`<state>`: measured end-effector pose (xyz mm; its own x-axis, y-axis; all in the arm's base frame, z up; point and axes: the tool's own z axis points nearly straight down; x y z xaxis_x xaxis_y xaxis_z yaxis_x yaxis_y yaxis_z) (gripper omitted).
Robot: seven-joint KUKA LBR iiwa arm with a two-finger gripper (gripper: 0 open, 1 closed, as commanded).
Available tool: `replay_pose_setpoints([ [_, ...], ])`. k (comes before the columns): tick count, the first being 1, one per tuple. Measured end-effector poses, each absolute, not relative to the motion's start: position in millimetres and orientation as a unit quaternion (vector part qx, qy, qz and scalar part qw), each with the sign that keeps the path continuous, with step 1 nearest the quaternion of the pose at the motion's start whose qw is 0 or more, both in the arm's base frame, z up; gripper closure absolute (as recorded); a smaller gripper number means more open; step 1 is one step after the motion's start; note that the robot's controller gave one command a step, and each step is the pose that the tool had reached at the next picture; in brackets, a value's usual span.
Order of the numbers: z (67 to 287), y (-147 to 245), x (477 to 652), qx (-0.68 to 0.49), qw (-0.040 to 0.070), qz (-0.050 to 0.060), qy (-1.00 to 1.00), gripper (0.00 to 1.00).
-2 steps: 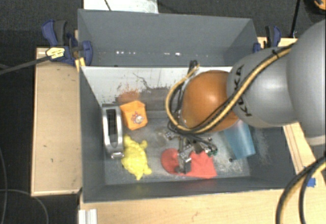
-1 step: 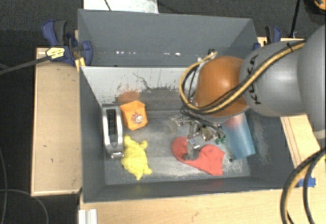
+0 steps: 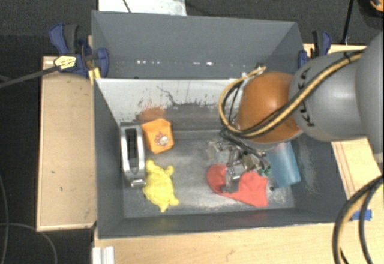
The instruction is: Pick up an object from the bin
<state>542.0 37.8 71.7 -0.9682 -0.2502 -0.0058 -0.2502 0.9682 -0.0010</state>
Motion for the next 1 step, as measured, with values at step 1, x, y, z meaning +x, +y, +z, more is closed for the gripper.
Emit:
replay_pose_setpoints([
  [1,70.6,-60.4,537.2,-0.294,0.001,0.0,0.956,1.0],
])
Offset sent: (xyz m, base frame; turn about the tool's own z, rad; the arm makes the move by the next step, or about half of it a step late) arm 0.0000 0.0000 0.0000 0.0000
